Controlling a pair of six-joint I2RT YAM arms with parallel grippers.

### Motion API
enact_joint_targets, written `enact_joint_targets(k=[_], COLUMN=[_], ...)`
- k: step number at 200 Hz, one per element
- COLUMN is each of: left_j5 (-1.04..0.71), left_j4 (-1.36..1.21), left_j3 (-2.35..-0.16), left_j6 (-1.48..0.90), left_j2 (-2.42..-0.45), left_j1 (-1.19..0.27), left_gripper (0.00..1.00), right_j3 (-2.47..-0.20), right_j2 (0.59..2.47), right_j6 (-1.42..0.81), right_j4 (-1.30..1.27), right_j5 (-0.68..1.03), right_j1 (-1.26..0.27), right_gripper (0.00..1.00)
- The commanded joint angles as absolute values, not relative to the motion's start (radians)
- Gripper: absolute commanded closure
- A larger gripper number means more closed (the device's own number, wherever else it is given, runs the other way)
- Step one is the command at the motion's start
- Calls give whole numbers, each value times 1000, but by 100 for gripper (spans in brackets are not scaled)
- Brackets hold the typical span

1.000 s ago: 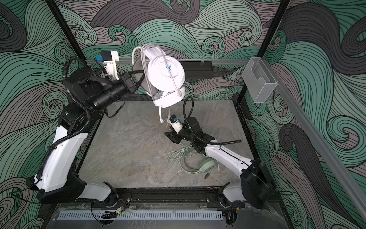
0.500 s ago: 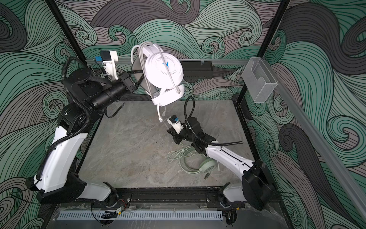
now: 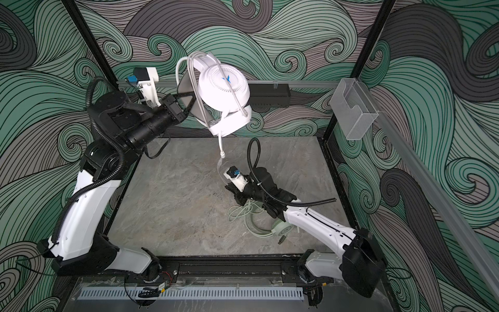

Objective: Wrap the headphones
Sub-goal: 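Pull the cable toward the robot with the right gripper while the left lowers the headset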

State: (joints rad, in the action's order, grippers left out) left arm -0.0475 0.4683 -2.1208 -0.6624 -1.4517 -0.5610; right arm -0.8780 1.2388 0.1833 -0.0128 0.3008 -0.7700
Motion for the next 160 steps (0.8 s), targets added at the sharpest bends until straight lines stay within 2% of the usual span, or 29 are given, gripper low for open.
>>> enact_joint_targets(k=[1,79,160], left_j5=[64,189,365], left_j4=[412,468,454], left_j3=[-2174,-2203,-2075], left_j6=[-680,-669,-397], left_j2=[-1463,-1516,-1579], left_j1=[-547,-500,-458], left_gripper=[100,100,100], right_j3=[-859,-899,-1047], right_j2=[1189,1157,1123], right_j6=[209,286,329], right_j4=[67,189,334], right_j5=[255,172,141], right_j1=[-792,-936,-1058], right_gripper=[100,100,100])
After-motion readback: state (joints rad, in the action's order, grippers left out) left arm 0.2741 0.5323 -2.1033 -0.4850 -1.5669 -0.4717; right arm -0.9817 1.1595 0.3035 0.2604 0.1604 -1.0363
